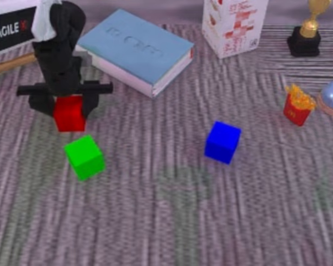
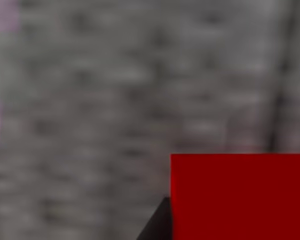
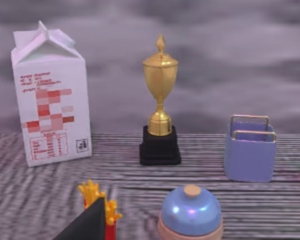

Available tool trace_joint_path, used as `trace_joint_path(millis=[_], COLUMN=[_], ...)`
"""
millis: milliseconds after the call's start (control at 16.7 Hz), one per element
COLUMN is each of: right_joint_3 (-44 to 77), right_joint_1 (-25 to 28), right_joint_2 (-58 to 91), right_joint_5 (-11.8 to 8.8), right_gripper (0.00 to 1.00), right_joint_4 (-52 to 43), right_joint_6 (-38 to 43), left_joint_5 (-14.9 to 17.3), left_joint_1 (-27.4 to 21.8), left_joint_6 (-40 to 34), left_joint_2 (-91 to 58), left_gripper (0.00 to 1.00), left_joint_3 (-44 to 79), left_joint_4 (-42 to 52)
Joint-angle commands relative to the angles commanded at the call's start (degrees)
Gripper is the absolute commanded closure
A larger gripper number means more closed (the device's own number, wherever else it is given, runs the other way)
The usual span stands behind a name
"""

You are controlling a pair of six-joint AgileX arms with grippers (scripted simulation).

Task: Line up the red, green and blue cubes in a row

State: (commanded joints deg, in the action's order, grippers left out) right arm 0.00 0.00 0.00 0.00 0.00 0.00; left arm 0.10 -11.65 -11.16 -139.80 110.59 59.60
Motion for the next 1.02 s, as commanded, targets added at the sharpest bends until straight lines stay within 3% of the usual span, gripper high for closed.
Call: trace_joint_path(millis=[480, 840, 1020], right_joint_3=[0.0, 0.0, 0.0], right_joint_1=[0.0, 0.0, 0.0], right_joint_2=[0.0, 0.0, 0.0], right_joint_5=[0.0, 0.0, 0.0], right_gripper=[0.0, 0.0, 0.0], right_joint_4=[0.0, 0.0, 0.0], right_joint_6=[0.0, 0.0, 0.0], left_joint_5=[-0.04, -0.07, -0.16], left_joint_1=[1.04, 0.14, -3.39], left_joint_6=[-0.11, -0.58, -4.38], left_joint_2=[2.83, 3.59, 8.2], left_gripper=[1.0, 1.0, 1.0], left_joint_3=[10.15, 9.51, 3.82], left_joint_4=[13.14, 13.04, 11.17])
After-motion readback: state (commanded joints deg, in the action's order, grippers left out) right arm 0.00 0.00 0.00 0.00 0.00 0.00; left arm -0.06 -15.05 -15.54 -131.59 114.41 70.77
